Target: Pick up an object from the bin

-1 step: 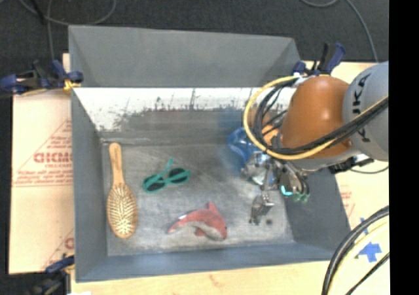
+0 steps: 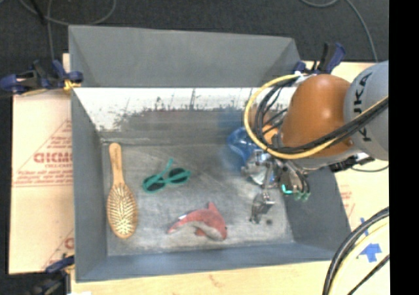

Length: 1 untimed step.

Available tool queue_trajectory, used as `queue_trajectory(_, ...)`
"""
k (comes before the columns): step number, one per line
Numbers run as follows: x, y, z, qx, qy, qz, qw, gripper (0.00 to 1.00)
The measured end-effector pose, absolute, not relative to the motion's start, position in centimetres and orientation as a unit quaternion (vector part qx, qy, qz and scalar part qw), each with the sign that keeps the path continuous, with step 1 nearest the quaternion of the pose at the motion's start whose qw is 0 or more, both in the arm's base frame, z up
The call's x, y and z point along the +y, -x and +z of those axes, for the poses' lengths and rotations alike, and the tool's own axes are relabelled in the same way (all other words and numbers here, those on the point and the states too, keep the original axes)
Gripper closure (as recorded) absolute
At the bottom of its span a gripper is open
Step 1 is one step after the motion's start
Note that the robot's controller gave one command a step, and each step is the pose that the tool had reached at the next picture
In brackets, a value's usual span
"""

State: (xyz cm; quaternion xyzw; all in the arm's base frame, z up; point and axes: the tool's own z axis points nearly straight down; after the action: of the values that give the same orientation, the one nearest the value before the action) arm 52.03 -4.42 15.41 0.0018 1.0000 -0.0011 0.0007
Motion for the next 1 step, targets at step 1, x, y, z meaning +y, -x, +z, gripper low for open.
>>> queue_trajectory(1, -1.06, -49.34, 10.53, 1.000, 0.010, -0.001, 0.004, 0.00)
